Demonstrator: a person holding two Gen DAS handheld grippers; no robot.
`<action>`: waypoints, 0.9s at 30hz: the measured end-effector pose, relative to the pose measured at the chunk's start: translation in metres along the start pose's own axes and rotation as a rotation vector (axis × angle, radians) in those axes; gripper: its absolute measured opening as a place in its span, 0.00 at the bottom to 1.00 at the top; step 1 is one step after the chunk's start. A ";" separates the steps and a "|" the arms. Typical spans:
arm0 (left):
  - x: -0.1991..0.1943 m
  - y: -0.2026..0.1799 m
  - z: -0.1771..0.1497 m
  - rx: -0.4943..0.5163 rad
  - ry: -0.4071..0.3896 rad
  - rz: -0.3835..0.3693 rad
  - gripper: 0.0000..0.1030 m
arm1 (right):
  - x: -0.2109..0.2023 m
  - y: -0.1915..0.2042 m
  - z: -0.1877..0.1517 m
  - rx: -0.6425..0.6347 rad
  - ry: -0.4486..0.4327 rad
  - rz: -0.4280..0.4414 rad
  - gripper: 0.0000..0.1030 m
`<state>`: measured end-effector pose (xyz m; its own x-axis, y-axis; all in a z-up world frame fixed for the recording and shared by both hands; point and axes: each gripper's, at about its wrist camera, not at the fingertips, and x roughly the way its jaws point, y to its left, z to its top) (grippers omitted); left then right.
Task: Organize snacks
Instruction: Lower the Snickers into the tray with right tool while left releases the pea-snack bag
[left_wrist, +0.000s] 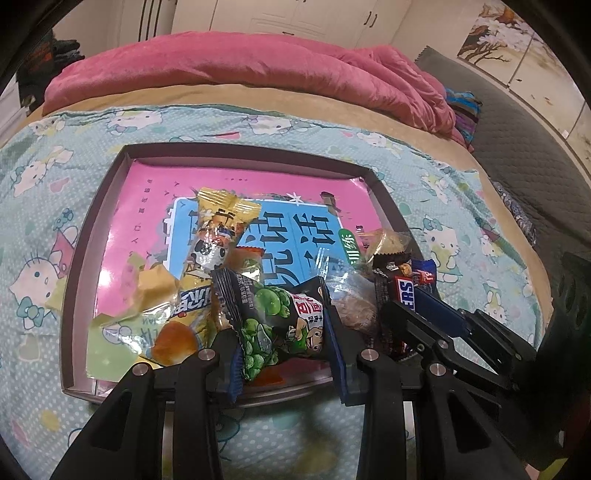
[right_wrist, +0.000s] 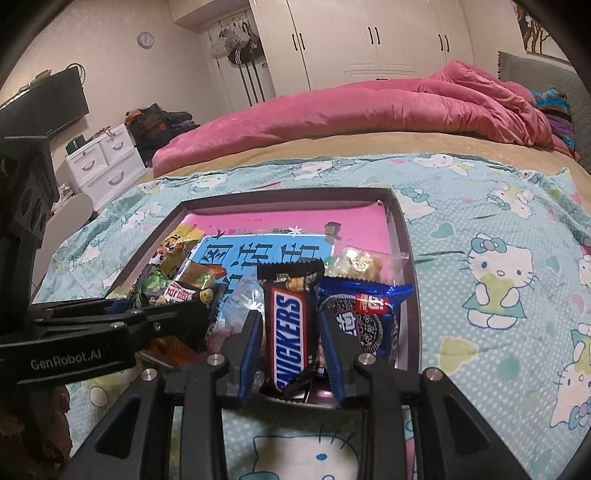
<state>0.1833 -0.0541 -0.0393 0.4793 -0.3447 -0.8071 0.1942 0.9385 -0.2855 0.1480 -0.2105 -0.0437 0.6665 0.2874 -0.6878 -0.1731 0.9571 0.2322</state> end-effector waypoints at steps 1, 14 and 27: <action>0.000 0.001 0.000 -0.002 0.001 -0.001 0.37 | -0.001 0.000 -0.001 0.001 0.001 -0.001 0.31; -0.002 0.003 0.001 0.002 -0.003 -0.012 0.36 | -0.014 0.006 -0.012 -0.022 0.014 0.023 0.31; -0.002 0.005 0.000 -0.005 0.000 -0.014 0.36 | -0.011 0.012 -0.016 -0.057 0.016 0.015 0.32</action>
<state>0.1838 -0.0493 -0.0392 0.4767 -0.3577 -0.8030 0.1969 0.9337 -0.2990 0.1270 -0.2021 -0.0445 0.6516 0.3020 -0.6958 -0.2247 0.9530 0.2032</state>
